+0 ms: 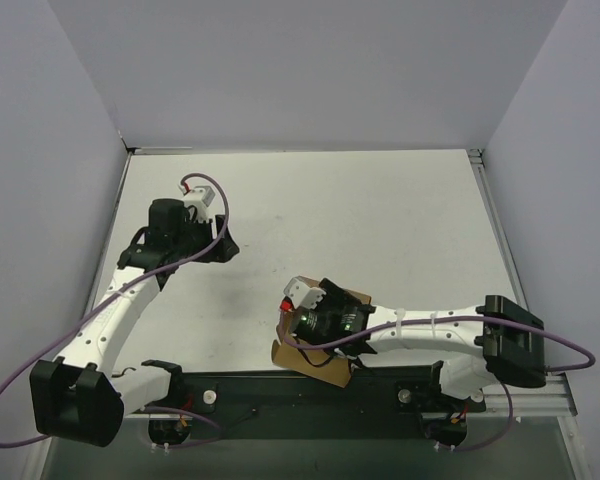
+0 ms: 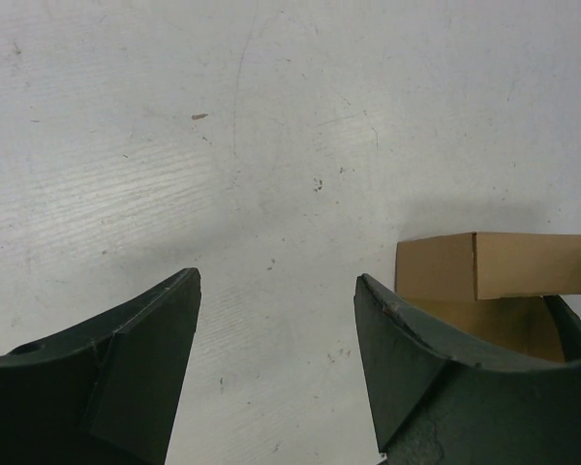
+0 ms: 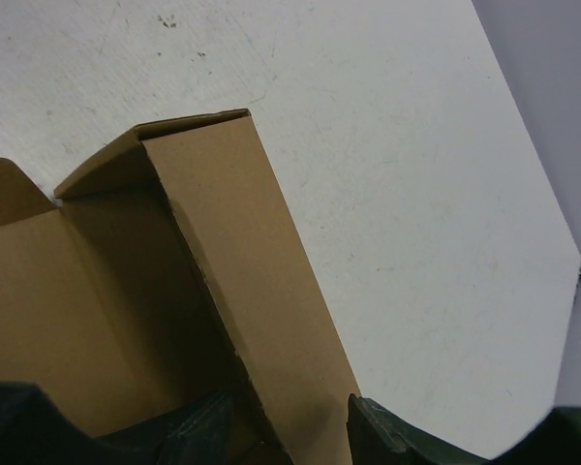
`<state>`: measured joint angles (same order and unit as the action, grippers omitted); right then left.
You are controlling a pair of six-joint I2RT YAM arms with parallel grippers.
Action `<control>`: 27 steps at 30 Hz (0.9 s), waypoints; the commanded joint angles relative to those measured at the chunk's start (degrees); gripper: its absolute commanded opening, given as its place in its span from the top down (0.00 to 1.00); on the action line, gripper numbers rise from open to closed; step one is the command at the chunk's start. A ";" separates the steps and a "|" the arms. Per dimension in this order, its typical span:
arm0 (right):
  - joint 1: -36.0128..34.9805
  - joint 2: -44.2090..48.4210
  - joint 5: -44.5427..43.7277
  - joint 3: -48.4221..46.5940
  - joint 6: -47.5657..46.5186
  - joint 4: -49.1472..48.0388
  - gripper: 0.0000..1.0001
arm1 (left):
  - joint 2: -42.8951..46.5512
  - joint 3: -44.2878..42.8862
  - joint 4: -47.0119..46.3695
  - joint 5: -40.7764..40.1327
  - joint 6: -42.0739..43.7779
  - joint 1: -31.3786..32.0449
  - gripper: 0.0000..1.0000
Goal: Fold the paper box
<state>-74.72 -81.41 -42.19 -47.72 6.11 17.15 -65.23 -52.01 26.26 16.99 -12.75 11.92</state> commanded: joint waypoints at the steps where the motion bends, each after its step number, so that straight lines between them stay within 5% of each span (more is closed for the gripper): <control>1: 0.01 -4.10 -10.61 -3.25 -1.54 1.49 0.52 | 2.48 -0.29 -3.59 -1.44 2.03 -0.23 0.26; 13: 3.17 -4.30 -6.25 -4.22 -0.66 2.45 0.85 | 2.04 -0.20 -3.14 -1.70 2.03 -0.23 0.26; 27: 29.44 7.75 33.64 3.43 14.27 -2.73 0.91 | 5.82 1.12 -4.46 -3.64 1.94 -0.50 0.26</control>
<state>-49.60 -75.11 -21.63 -45.87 13.72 15.53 -61.49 -51.18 25.34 14.00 -11.42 11.84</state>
